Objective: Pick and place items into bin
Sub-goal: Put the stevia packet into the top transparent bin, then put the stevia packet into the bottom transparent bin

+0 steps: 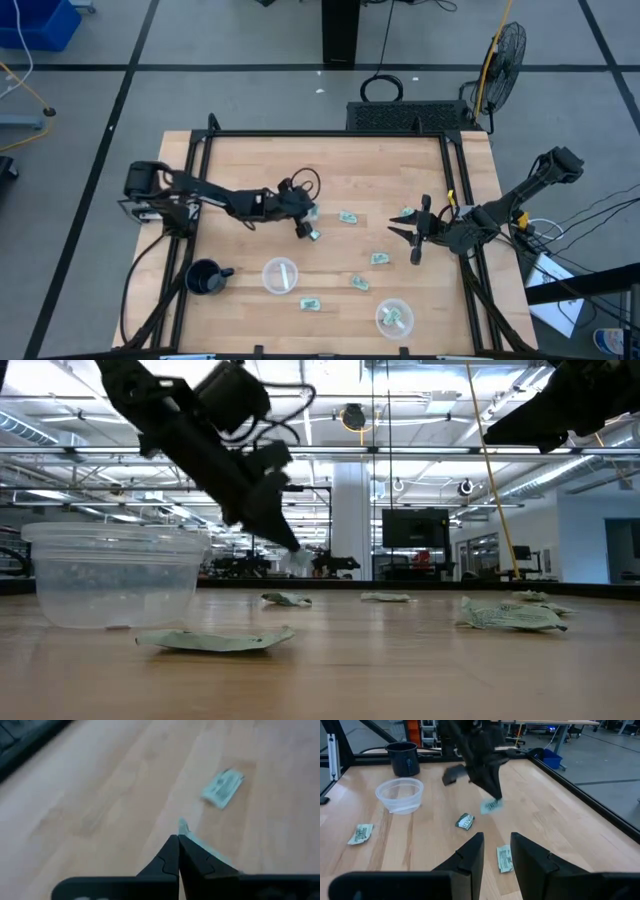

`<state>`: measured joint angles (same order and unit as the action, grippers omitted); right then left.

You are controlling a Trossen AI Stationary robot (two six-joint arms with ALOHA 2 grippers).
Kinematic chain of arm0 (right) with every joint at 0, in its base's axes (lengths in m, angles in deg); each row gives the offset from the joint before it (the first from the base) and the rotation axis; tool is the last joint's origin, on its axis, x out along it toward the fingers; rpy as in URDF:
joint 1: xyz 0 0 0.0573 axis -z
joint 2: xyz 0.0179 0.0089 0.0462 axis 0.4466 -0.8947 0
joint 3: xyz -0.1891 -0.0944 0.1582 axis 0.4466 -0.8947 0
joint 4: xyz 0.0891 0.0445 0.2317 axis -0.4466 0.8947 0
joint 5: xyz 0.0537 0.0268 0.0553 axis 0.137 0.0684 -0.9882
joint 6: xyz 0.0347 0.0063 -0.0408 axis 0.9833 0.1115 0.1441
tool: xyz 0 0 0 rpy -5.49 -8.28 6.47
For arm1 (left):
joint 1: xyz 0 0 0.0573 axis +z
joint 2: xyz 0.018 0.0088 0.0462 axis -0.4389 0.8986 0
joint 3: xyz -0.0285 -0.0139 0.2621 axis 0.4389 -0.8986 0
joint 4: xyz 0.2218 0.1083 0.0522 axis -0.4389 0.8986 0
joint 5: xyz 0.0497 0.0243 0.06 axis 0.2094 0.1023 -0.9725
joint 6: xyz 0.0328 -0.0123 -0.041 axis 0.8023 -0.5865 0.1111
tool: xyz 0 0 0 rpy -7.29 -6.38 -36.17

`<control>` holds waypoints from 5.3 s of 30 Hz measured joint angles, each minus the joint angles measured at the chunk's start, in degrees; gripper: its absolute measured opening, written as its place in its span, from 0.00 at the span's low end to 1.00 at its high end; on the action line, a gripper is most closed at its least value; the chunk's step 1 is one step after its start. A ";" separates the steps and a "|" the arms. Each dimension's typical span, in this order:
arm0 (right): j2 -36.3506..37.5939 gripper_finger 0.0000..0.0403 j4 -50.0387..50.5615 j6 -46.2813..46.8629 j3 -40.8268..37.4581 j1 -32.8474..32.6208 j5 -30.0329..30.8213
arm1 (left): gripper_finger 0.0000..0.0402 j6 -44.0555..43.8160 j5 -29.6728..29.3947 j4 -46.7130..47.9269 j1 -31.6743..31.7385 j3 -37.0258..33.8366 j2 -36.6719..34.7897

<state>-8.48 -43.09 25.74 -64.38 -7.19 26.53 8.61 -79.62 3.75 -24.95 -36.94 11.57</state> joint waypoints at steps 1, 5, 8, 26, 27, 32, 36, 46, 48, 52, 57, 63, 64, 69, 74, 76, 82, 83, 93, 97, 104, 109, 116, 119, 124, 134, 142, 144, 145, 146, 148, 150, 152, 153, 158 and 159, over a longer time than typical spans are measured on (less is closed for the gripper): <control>0.00 0.22 0.00 -0.01 0.00 0.00 0.00 | 0.01 0.00 -0.02 0.09 -0.09 -0.02 -1.40; 0.01 0.22 0.00 -0.01 0.00 0.00 0.00 | 0.01 -0.28 -0.03 2.33 -1.07 0.00 -6.94; 0.00 0.22 0.00 -0.01 0.00 -0.02 -0.02 | 0.01 -2.64 2.03 7.72 -3.36 0.00 -12.43; -0.04 0.22 0.04 1.11 0.00 -0.02 -0.13 | 0.00 -28.55 -10.53 24.84 -36.80 0.00 -12.08; -0.04 0.22 0.02 1.11 0.00 -0.02 -0.13 | 0.00 -29.82 -10.53 24.99 -36.74 -0.02 -10.64; -0.04 0.22 0.02 1.11 0.00 -0.02 -0.13 | 0.00 -34.01 -10.13 24.98 -35.47 -0.04 -5.81; -0.04 0.22 0.02 1.11 0.00 -0.02 -0.13 | 0.03 -35.96 -9.06 24.42 -34.64 -0.02 -4.43; -0.43 0.22 0.03 1.05 0.00 -0.02 -0.04 | 0.05 -36.05 -7.74 23.26 -34.32 -0.02 -4.51; -0.85 0.23 0.02 0.95 0.00 -0.02 -0.02 | 0.05 -36.06 -7.74 23.24 -34.32 -0.02 -4.51; -2.15 0.27 0.03 0.93 0.00 -0.01 0.04 | 0.05 -36.11 -7.69 23.25 -34.32 -0.02 -4.51; -3.97 0.32 0.02 0.93 0.01 0.01 0.07 | 0.08 -36.14 -7.39 23.23 -34.32 -0.02 -4.51; -5.02 0.37 0.06 1.10 0.01 1.49 0.07 | 0.25 -35.82 -7.39 23.01 -34.32 -0.02 -4.51; -5.11 0.38 0.19 1.12 0.02 1.77 0.08 | 0.28 -35.32 -7.39 22.92 -34.32 -0.02 -4.51; -5.44 0.37 0.63 1.67 -1.63 4.08 0.07 | 0.36 -34.34 -6.04 20.43 -34.32 -0.02 -5.45; -5.49 0.37 0.48 3.15 -6.35 8.07 0.02 | 0.37 -33.05 -2.93 20.41 -34.34 0.00 -9.55; -5.49 0.38 0.47 2.97 -8.45 9.51 -0.01 | 0.37 -32.79 -3.05 20.16 -34.32 0.00 -12.01; -5.49 0.41 0.89 4.68 -13.52 13.73 -8.18 | 0.37 -25.28 -8.14 17.96 -34.32 0.00 -19.24; -5.49 0.41 1.03 4.71 -13.90 14.43 -10.82 | 0.37 -23.49 -8.96 16.61 -34.32 0.00 -20.15; -5.53 0.40 6.76 2.27 -14.78 16.65 -12.22 | 0.37 -10.01 -14.20 10.96 -32.97 0.02 -23.50; -5.53 0.40 9.42 4.05 -14.78 16.80 -11.93 | 0.37 -10.51 -13.92 11.91 -32.07 0.02 -23.50; -5.53 0.40 9.94 4.61 -14.78 17.95 -11.97 | 0.37 -10.29 -13.49 12.23 -31.32 0.02 -23.50; -5.53 0.40 9.99 4.96 -14.80 18.40 -12.07 | 0.37 -10.51 -13.44 12.32 -31.36 0.02 -23.48; -5.53 0.40 10.01 6.84 -15.69 18.40 -12.07 | 0.37 -10.51 -13.40 12.28 -31.36 0.02 -23.48; -5.53 0.40 10.01 6.94 -15.69 18.40 -12.07 | 0.37 -10.54 -13.38 12.28 -31.36 0.02 -23.48; -5.53 0.36 10.19 7.16 -15.71 18.40 -12.02 | 0.37 -10.58 -13.31 12.26 -31.36 0.02 -23.48; -5.53 0.06 12.93 10.65 -15.72 18.43 -12.09 | 0.37 -10.71 -13.29 12.22 -31.36 0.02 -23.48; -5.49 0.01 8.38 11.68 -15.76 18.28 -12.38 | 0.37 -10.71 -13.31 12.19 -31.36 0.02 -23.48; -5.50 0.00 3.19 10.09 -15.76 17.75 -14.89 | 0.37 -10.71 -13.31 12.17 -31.36 0.02 -23.48; -5.51 0.00 -0.02 8.75 -15.76 17.29 -16.32 | 0.37 -10.71 -13.31 12.17 -31.36 0.02 -23.48; -5.51 0.00 -3.70 6.84 -15.76 16.51 -16.92 | 0.37 -10.71 -13.31 12.12 -31.36 0.02 -23.48; -5.51 0.00 -10.12 2.57 -15.27 14.35 -16.66 | 0.37 -10.71 -13.31 12.05 -31.36 0.02 -23.48; -5.53 0.00 -14.06 -0.51 -13.21 11.67 -16.23 | 0.37 -10.71 -13.31 12.06 -31.36 0.02 -23.46; -5.53 0.00 -15.41 -1.33 -9.61 8.39 -16.66 | 0.37 -10.70 -13.31 12.06 -31.36 0.02 -23.46; -5.73 0.00 -15.26 -1.46 -7.71 6.32 -16.73 | 0.37 -10.69 -13.31 12.06 -31.36 0.02 -23.46; -12.01 0.00 -14.16 -3.59 1.38 -5.51 -12.43 | 0.37 -10.69 -13.31 12.04 -31.36 0.02 -23.46; -14.14 0.00 -14.13 -3.57 3.43 -7.58 -10.40 | 0.37 -10.67 -13.31 12.03 -31.36 0.02 -23.46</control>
<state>-22.61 -57.22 22.17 -60.95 -14.77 16.13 -2.05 -92.93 15.78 -56.31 -36.92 -11.89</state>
